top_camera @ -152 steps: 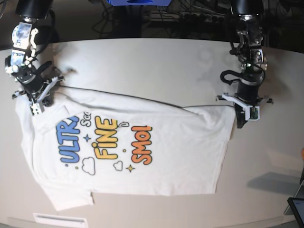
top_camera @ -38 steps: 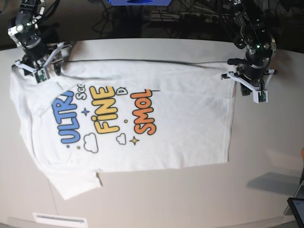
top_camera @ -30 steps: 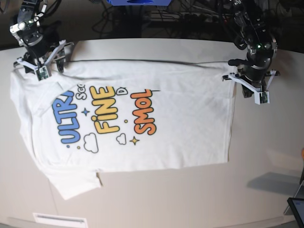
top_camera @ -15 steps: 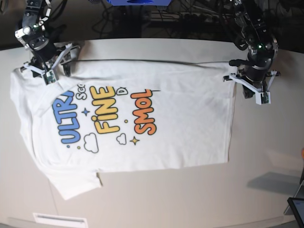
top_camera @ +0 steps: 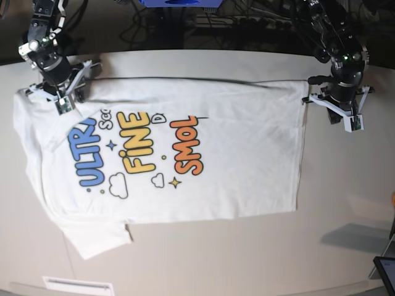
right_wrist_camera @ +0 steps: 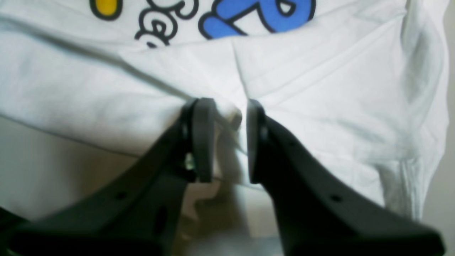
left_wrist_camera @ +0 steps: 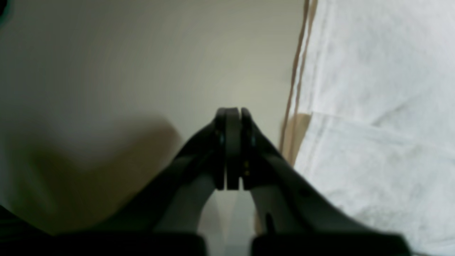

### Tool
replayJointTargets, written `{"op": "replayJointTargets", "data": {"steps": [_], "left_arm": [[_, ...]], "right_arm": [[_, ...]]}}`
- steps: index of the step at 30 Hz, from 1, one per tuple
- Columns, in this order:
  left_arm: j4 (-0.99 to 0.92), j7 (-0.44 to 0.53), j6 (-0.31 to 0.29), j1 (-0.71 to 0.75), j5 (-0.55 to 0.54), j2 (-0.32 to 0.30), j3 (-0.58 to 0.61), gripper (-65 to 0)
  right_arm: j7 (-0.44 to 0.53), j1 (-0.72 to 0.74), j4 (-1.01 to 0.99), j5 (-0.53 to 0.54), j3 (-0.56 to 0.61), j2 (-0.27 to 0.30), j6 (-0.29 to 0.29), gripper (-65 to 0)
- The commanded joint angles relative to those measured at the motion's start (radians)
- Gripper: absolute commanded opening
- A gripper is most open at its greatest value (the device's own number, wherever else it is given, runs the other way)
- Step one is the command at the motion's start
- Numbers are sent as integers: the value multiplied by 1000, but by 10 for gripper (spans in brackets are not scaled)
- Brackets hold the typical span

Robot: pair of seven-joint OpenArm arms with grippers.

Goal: Fold the T-shirt properly

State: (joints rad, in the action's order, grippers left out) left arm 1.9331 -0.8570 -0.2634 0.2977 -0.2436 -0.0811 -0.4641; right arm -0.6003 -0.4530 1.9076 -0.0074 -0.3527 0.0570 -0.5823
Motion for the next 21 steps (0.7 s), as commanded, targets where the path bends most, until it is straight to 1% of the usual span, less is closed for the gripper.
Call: {"op": "replayJointTargets", "data": {"steps": [1,5,6,8,9,13,21], "left_arm": [[21,20,-1,-2,-7,-13,-3,-650],[21,20,-1,-2,-7,-13,-3,-650],[21,20,-1,-2,-7,-13,-3,-650],[21,20,-1,-2,-7,-13,-3,-650],[21,20,-1,-2,-7,-13,-3,-650],[21,20,-1,-4,-7,-13,-3,-650],[21,20,-1,-2,-7,-13,-3,-650]], "right_arm": [[10,3,14,7,-3,7,2,-553],[6,3,14,7,-3,7,2,-569],[6,3,14,7,-3,8,2,-585],[0,3,14,7,-1,8,2,-637],[0,3,16,7,1,8,2,-650],[-5,18,17,7,2,8,2,-647],[-66,70,23,7,5,8,0,-647]]}}
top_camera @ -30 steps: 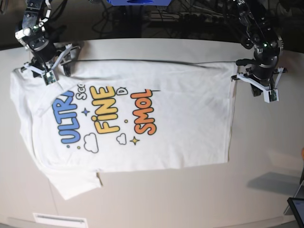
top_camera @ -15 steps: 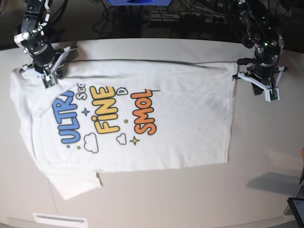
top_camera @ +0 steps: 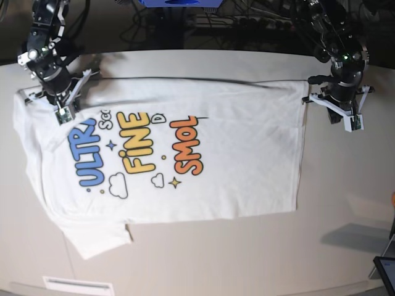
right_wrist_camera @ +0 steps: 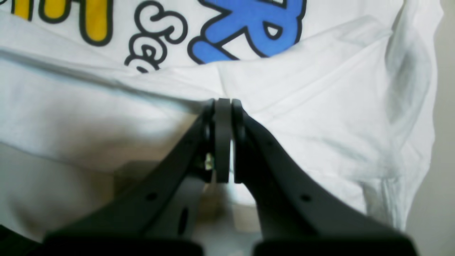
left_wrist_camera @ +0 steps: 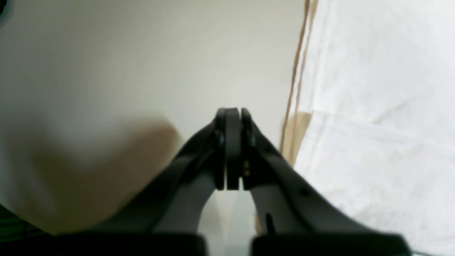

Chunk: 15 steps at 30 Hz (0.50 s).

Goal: Fold the T-shirt properly

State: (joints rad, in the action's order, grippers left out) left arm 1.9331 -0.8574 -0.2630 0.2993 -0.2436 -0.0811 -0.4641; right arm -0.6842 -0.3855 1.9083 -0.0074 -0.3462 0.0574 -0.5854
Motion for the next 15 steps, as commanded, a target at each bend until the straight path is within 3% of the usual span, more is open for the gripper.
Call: {"op": "replayJointTargets", "data": {"steps": [1,8,15], "left_arm": [[21,20,-2,-4,-7,-13,-3,-650],[21,20,-2,-2,-7,-13,-3,-650],[19,19,-2,-2,-7,-13,-3,-650]], "right_arm": [[8,13,23,7,0,8,3,-647],[1,39,30,7,106,9,3,-647],[-19,67,27,7,138,14,3,-647]]}}
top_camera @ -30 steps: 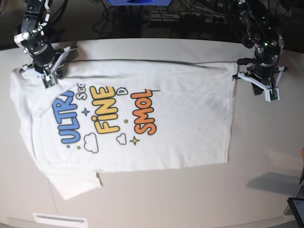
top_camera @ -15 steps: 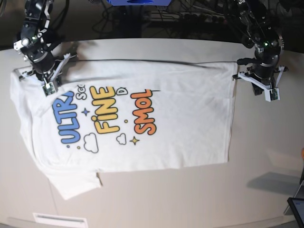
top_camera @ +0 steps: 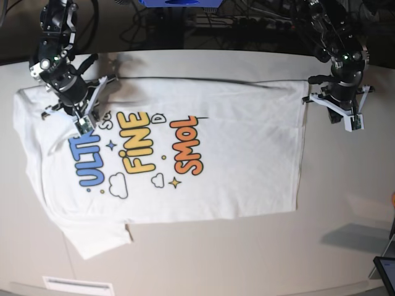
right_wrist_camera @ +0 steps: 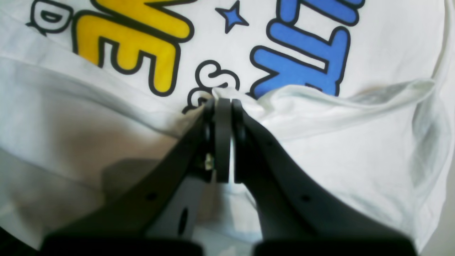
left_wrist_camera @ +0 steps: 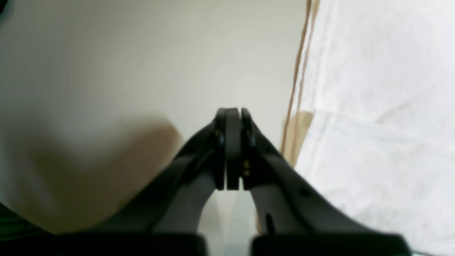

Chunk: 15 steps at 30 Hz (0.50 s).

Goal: Fold the T-shirt properly

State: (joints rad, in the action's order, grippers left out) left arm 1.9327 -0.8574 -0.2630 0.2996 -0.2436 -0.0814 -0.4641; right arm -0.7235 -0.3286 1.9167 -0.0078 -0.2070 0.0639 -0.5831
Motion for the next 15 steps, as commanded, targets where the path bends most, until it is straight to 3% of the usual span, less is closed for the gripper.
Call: {"op": "replayJointTargets", "data": {"steps": [1,9,15], "left_arm": [[20,17,-2,-3,-7,-13,-3,-650],[20,16,-2,-3,-7,-13,-3,-650],[21,14,-2,-3,-7,-13,-3,-650]], "right_arm": [[11,16,19,7,-1,15,1,-647],[3,55,14,7,2,23,1,-646],[3,65,11,7,96,23,5,-641]]}}
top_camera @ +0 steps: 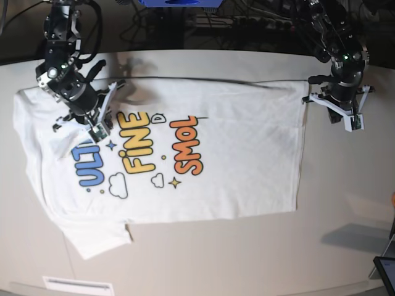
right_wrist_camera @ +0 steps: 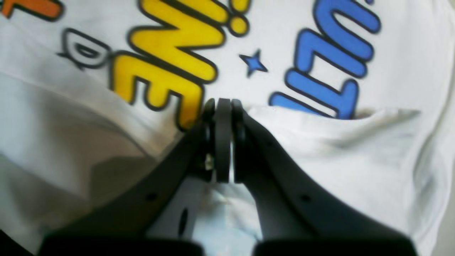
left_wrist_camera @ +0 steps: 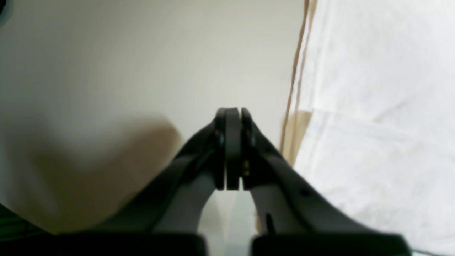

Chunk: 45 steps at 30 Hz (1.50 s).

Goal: Fold the T-shirt properly

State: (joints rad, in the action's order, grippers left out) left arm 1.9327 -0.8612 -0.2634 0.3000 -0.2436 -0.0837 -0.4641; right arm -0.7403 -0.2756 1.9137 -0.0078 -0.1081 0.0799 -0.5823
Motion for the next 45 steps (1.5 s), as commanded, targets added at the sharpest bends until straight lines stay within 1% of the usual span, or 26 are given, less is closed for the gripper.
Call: {"op": "replayJointTargets", "data": {"steps": [1,3,5,10,12,13,16,18,19,21,23,24,26,27,28,30,33,38,40,42,45], "left_arm": [[21,18,-1,-3,-7,-11,-3,-650],[21,18,-1,-2,-7,-11,-3,-650],[21,18,-1,5,-7,-11,-3,-650],[21,18,-1,5,-7,-11,-3,-650],[21,20,-1,5,-7,-11,-3,-650],[23,21,-1,5,-12,-11,-2,-650],[24,23,-3,5,-17,-9,6,-650],[24,24,-4,5,-17,-8,8,-650],[24,24,-4,5,-17,-8,9,-650],[24,26,-6,5,-17,-4,9,-650],[24,26,-40,0,-17,-4,24,-650],[24,26,-64,0,-15,-4,34,-650],[23,26,-95,-2,-7,-3,43,-650],[21,26,-103,-3,-7,-1,44,-650],[21,26,-103,-3,-7,-1,51,-650],[21,27,-103,-5,-7,-1,67,-650],[20,27,-103,-6,-7,-9,104,-650],[15,27,-103,-6,-6,-9,149,-650],[0,27,-103,-6,25,-9,167,-650],[-29,73,-103,-3,105,-8,199,-650],[-98,216,-99,20,232,0,245,-650]], "right_arm": [[20,20,14,7,6,7,5,-640],[18,23,14,7,12,7,5,-635],[18,25,14,7,12,5,5,-596],[24,42,16,7,3,5,6,-432],[34,48,22,7,0,5,6,-387],[47,57,23,7,-12,7,6,-382],[98,78,25,7,-146,7,6,-380],[98,85,25,7,-238,11,6,-380],[98,77,30,7,-278,30,6,-380],[97,51,31,7,-318,44,6,-380],[98,-3,34,7,-322,48,5,-393],[98,-26,34,7,-322,48,5,-424],[100,-67,33,7,-325,42,5,-540],[101,-84,33,7,-327,41,5,-617],[103,-96,33,7,-328,41,5,-650],[104,-115,33,7,-331,41,5,-633],[104,-115,31,7,-373,41,5,-644],[106,-93,-4,7,-437,45,5,-644],[106,-81,-32,7,-453,48,5,-644],[106,-78,-56,7,-462,50,5,-644],[107,-67,-89,7,-465,50,5,-646]]}}
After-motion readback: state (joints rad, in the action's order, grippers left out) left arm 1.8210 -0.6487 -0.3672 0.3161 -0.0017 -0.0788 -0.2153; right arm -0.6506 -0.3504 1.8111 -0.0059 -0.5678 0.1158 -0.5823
